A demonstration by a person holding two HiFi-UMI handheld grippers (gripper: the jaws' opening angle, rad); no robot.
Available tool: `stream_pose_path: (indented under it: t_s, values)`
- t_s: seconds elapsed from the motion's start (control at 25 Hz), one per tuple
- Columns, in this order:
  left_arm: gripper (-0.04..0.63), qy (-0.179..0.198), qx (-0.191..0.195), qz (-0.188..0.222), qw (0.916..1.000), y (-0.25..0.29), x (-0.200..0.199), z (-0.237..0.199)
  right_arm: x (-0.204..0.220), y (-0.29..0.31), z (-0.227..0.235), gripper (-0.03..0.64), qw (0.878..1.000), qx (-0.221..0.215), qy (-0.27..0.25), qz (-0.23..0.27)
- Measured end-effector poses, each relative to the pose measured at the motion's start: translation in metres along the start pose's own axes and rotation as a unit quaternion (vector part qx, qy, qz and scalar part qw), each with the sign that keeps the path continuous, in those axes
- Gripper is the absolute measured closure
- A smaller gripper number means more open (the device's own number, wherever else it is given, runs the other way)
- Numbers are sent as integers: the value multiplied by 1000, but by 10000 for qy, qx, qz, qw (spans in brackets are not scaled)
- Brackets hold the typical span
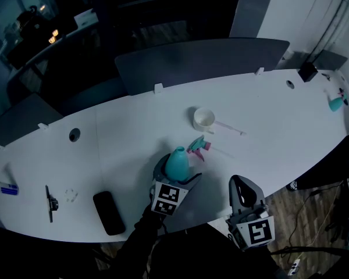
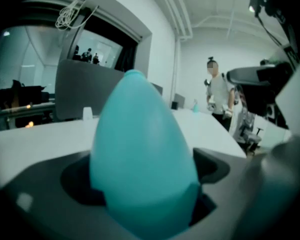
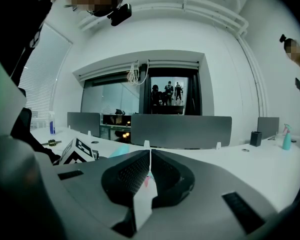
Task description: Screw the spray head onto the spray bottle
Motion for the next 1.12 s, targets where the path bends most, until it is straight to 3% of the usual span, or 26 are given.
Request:
stream_pose_path:
  t_s: [0.28, 0.4, 0.68, 0.96, 1.12]
  values:
    - [87, 443, 212, -1120, 9925, 13, 7, 10, -3, -1, 3, 604, 10000, 55, 39, 73]
    - [106, 665, 335, -1385, 9876, 16, 9, 14, -3, -1, 5, 604, 9999, 86, 36, 81]
    - [149, 812, 488, -1310, 9868, 11, 9, 16, -4, 0, 5, 604, 9999, 105, 63, 74]
    - [117, 431, 609, -342, 9966, -7, 5, 9, -4, 4, 4, 604, 9998, 117, 81, 102]
    - [114, 647, 711, -492, 9942, 2, 4, 16, -3, 8, 4, 604, 9999, 130, 28, 78]
Point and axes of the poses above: the fingertips, and each gripper's own axes: y forward along the fingers, z to its right, x out of its underside, the point moved 9 cm from there along -y, backward along the fingers, and after that the axes turned 6 degrees about x, right-handed, at the moved point
